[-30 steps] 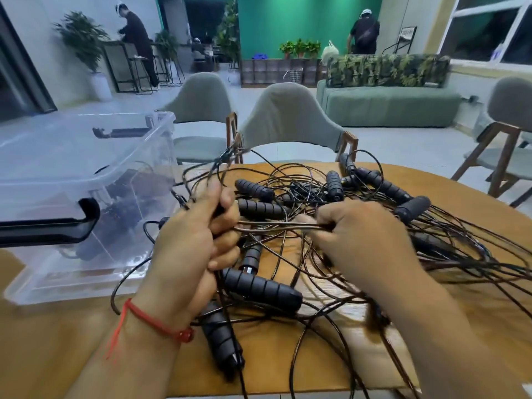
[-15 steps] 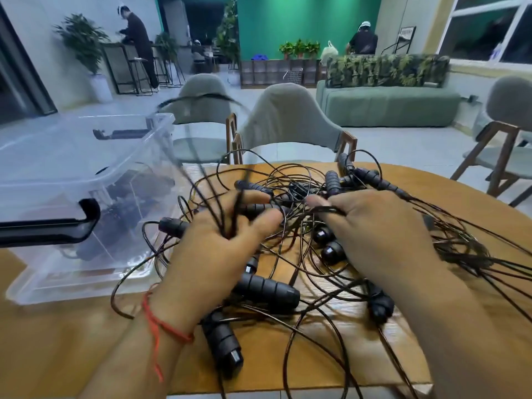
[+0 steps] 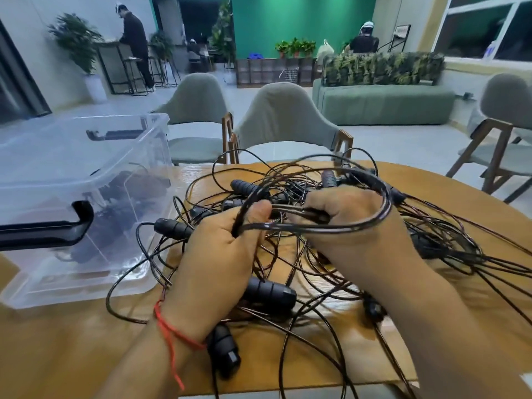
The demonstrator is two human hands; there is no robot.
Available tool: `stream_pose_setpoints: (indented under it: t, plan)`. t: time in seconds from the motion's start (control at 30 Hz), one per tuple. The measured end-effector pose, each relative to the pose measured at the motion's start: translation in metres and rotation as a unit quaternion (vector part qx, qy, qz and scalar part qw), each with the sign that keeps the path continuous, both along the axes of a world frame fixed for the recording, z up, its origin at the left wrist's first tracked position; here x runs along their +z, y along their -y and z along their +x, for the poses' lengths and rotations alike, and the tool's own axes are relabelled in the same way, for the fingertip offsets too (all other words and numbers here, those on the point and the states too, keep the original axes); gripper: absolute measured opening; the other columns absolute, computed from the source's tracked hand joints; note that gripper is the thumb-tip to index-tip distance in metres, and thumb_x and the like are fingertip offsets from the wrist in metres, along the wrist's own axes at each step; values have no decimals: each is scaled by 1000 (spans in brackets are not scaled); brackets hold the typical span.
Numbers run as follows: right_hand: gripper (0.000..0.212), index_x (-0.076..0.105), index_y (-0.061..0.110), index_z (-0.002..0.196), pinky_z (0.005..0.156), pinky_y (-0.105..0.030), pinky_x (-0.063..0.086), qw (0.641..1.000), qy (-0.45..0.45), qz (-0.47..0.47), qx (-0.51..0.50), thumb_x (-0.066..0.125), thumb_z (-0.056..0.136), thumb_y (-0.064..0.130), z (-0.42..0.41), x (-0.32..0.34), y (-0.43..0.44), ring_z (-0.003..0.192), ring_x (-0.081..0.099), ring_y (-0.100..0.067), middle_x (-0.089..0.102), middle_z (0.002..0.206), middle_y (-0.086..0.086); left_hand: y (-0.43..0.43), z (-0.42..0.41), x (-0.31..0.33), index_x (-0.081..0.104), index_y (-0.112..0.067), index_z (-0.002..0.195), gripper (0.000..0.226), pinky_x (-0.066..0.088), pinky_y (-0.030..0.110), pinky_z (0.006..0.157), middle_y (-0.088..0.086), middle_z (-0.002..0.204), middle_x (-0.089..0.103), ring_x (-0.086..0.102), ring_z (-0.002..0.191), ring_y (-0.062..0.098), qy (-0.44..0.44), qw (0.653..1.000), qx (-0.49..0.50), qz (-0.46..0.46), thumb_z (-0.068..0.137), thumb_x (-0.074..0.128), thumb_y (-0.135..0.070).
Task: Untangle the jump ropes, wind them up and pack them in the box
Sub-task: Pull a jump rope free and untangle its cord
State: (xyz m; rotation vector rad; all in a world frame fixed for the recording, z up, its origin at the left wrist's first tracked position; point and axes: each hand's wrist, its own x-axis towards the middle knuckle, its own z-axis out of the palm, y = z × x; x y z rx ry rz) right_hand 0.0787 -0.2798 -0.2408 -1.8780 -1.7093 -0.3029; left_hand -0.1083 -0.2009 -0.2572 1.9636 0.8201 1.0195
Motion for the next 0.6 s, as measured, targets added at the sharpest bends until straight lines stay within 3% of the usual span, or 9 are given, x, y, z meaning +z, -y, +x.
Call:
stream_pose_setpoints:
  t: [0.1, 0.17, 0.23, 0.33, 0.47, 0.6]
  plan:
    - [15, 58, 39, 97, 90, -31, 42, 999, -35, 4, -5, 64, 98, 52, 8, 3, 5, 101, 51, -9, 57, 107, 17, -5, -2, 9, 61, -27, 63, 50, 31, 19, 42, -5, 55, 43, 36, 44, 8, 139, 980, 20, -144, 97, 52, -62]
    - [21, 54, 44, 111, 80, -27, 43, 993, -108, -48, -21, 68, 97, 51, 11, 5, 8, 102, 56, -8, 60, 112, 19, -7, -3, 13, 56, -24, 60, 51, 24, 16, 38, -5, 54, 37, 29, 42, 7, 201, 956, -12, -215, 97, 53, -59]
    - [36, 47, 48, 121, 71, -23, 44, 990, -107, -86, -30, 73, 97, 48, 13, 3, 7, 99, 61, -10, 64, 113, 20, -4, -2, 15, 53, -24, 59, 52, 14, 18, 38, -7, 55, 33, 23, 43, 8, 225, 942, -30, -247, 97, 53, -59]
    - [55, 41, 51, 135, 77, -30, 47, 985, -71, -126, -94, 77, 94, 47, 18, 1, 6, 100, 63, -13, 69, 122, 21, -4, -6, 18, 51, -25, 61, 50, 9, 22, 38, -11, 54, 30, 21, 42, 5, 302, 914, -44, -267, 99, 49, -58]
    - [32, 56, 44, 130, 63, -27, 33, 975, -39, -126, -180, 68, 100, 48, 34, 2, 10, 86, 48, -16, 63, 102, 14, -17, -21, 26, 48, -26, 68, 47, 9, 22, 40, -12, 57, 30, 21, 45, 3, 326, 911, -23, -250, 103, 45, -57]
    - [25, 59, 43, 123, 58, -24, 29, 987, -83, -53, -123, 62, 102, 55, 25, 0, 8, 72, 49, -3, 55, 83, 22, -23, -18, 19, 53, -25, 66, 51, 12, 20, 38, -9, 60, 28, 19, 45, 4, 293, 921, 14, -256, 106, 45, -56]
